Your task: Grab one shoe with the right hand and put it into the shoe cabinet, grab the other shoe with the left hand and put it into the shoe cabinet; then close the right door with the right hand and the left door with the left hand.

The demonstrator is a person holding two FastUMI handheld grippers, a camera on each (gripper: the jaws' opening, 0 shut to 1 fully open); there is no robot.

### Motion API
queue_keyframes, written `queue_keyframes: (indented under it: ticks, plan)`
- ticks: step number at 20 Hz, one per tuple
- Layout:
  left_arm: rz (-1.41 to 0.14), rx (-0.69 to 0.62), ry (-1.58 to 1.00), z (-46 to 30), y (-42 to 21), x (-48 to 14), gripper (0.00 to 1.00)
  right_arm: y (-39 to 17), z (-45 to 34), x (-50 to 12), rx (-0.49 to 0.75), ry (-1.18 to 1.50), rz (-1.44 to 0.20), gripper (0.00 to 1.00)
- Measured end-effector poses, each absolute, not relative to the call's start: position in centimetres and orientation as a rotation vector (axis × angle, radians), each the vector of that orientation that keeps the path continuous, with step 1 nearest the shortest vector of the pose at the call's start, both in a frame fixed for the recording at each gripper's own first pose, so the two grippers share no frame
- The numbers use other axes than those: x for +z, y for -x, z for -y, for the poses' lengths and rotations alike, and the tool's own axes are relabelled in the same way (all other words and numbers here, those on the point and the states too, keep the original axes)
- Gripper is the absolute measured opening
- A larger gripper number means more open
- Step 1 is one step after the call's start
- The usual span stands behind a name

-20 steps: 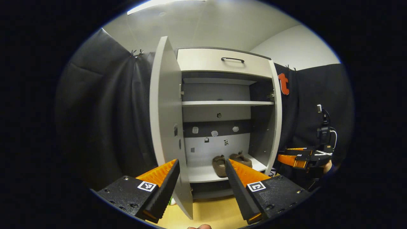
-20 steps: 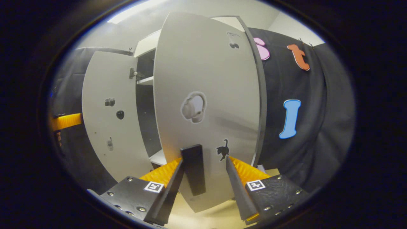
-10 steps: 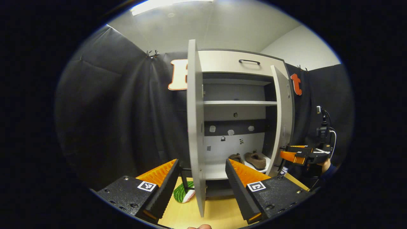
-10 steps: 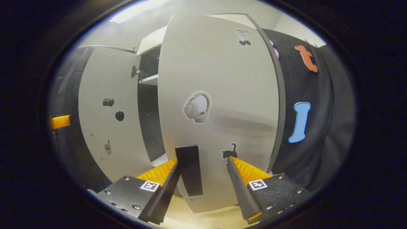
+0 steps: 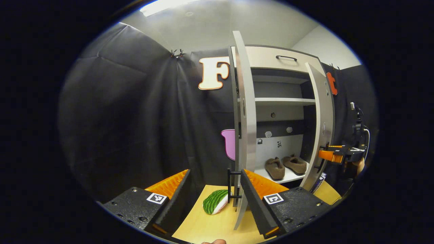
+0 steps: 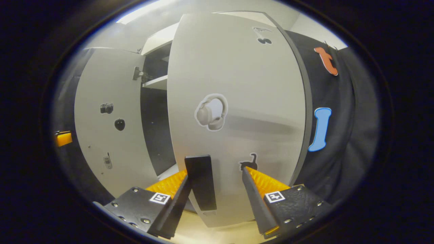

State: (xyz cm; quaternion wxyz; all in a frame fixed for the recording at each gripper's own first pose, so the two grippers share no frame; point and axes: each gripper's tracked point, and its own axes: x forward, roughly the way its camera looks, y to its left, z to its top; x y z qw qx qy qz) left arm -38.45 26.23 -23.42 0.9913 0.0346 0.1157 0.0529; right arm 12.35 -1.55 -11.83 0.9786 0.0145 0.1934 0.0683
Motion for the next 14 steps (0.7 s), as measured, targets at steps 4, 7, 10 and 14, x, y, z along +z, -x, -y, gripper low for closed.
queue_keyframes:
  ticks: [4, 7, 10, 14]
  plan:
    - [-0.229, 0.068, -0.053, -27.1, 36.1, -24.8, 0.88, -12.3, 1.2, -11.8, 0.114, -0.039, -0.393, 0.87]
    - [-0.216, 0.024, -0.034, -27.2, 34.4, -25.3, 0.89, -12.1, 1.1, -10.9, 0.122, -0.062, -0.364, 0.87]
    - [-0.218, -0.03, -0.023, -26.8, 33.7, -26.0, 0.89, -11.9, 1.3, -10.4, 0.113, -0.067, -0.35, 0.87]
    - [-0.207, -0.084, -0.021, -26.5, 33.1, -26.1, 0.84, -10.3, 1.9, -10.3, 0.087, -0.049, -0.343, 0.85]
